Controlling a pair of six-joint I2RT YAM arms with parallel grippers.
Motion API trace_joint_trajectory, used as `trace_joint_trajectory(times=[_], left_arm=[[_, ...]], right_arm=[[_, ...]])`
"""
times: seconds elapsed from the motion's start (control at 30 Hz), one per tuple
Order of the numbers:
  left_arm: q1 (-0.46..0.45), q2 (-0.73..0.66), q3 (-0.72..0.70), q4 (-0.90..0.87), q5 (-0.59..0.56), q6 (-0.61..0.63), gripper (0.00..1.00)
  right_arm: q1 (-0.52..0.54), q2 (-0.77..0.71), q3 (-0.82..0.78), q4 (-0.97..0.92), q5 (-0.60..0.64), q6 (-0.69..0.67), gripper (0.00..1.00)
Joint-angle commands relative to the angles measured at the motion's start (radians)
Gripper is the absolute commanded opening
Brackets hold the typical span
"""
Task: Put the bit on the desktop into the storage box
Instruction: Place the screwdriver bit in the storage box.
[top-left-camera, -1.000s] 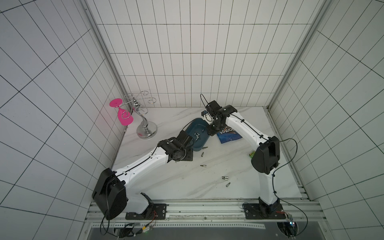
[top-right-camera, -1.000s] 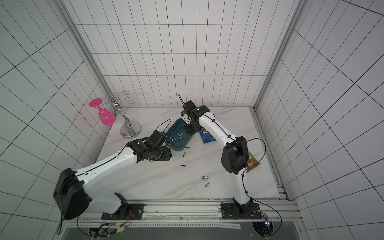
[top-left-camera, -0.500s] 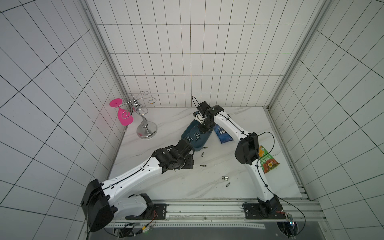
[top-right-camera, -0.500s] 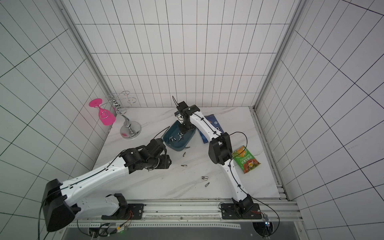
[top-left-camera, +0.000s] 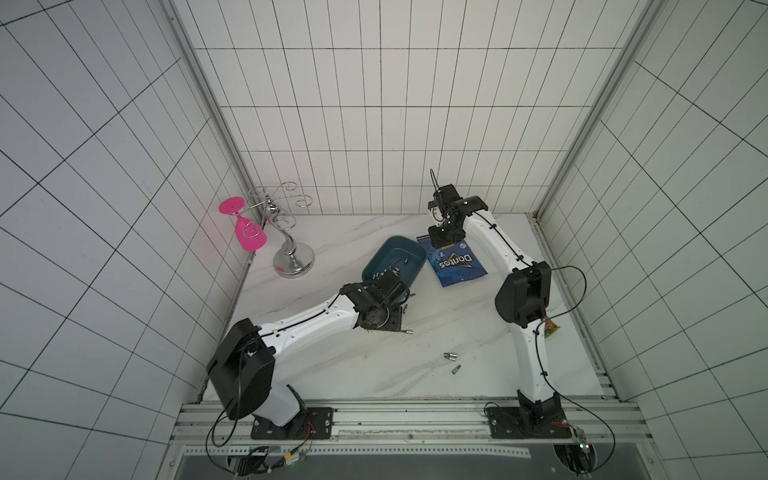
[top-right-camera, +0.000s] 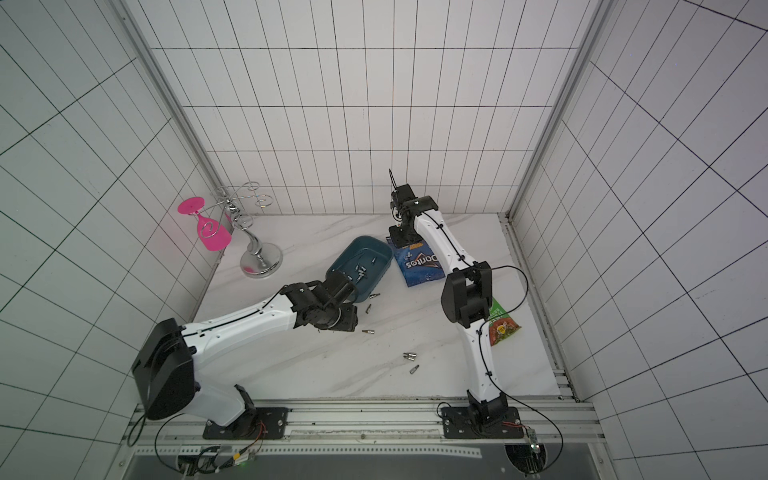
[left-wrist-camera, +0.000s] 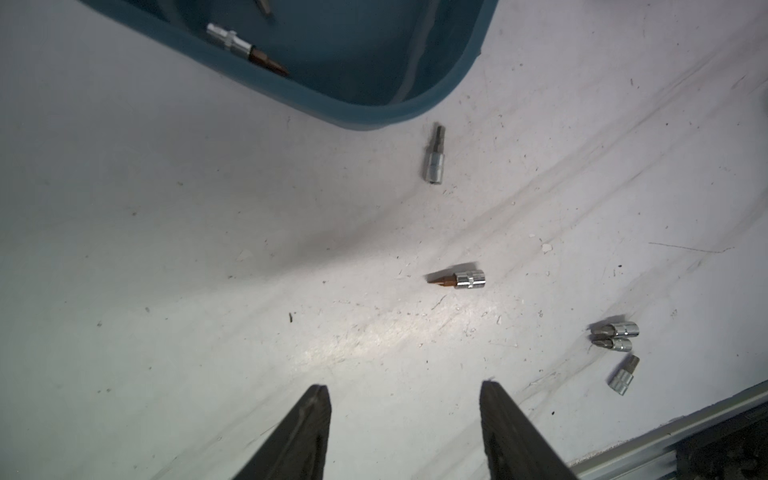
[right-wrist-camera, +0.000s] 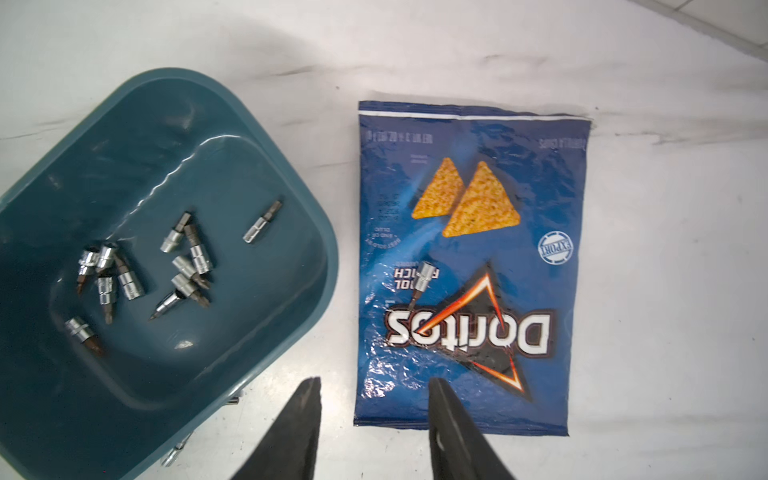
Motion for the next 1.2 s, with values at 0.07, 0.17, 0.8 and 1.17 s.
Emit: trace_joint_trajectory(times=[0.07, 0.17, 0.8, 1.17], left_arm=[[-0.030, 0.090, 0.086, 0.015, 0.010, 0.038, 0.62], [-0.033, 0.116, 0.095, 0.018, 0.009, 0.008, 0.62], [-0.072, 0.164, 0.111, 0.006, 0.019, -0.082, 0.62], [-0.072, 0.185, 0.113, -0.002, 0.029, -0.086, 0.62]], right_arm=[[-0.047, -0.033, -0.049, 0.020, 0.012, 0.027, 0.46], [-0.070, -0.011, -0.045, 0.031, 0.012, 0.031, 0.46], [-0.082, 0.238, 0.127, 0.061, -0.051, 0.037, 0.43], [-0.083, 0.273, 0.108, 0.056, -0.056, 0.038, 0.39]])
